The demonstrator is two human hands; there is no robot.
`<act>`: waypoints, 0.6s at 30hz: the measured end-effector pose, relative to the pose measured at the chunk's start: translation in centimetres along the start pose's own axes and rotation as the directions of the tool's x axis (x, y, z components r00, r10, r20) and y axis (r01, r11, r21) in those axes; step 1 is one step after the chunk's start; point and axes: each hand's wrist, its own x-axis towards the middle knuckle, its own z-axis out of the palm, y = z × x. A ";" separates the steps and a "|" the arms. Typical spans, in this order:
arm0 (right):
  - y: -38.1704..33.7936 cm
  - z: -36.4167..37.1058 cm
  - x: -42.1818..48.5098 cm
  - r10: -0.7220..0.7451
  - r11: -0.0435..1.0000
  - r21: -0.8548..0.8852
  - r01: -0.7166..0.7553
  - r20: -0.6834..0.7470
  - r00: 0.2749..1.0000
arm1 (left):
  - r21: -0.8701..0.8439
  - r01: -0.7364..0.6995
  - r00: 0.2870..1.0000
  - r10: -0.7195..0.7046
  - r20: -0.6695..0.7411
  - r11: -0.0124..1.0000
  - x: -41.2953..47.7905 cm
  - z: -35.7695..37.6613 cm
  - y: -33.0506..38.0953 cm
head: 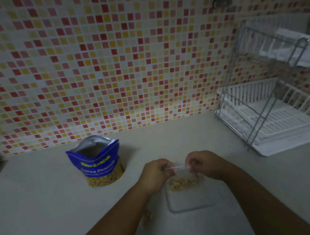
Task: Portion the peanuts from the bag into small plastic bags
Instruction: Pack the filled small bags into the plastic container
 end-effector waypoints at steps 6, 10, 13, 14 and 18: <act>4.6 0.2 0.1 0.056 0.998 -0.021 -0.053 0.194 0.979 | 0.144 0.124 0.985 -0.140 0.100 0.982 0.7 4.2 -0.6; 6.0 2.0 1.6 0.072 0.981 -0.189 -0.038 0.173 0.982 | 0.372 0.138 0.979 -0.183 0.087 0.918 1.5 5.5 -0.6; 6.6 3.1 2.4 0.070 0.958 -0.285 -0.039 0.097 0.993 | 0.498 0.138 0.981 -0.186 0.048 0.856 2.0 6.5 -0.9; 6.6 3.5 2.4 0.043 0.933 -0.360 -0.020 0.058 0.997 | 0.539 0.131 0.982 -0.182 0.042 0.832 2.0 6.8 -0.9; 7.5 5.0 2.4 -0.185 0.754 -0.648 0.108 -0.050 0.982 | 0.705 0.022 0.993 -0.098 0.067 0.709 1.8 8.0 -1.8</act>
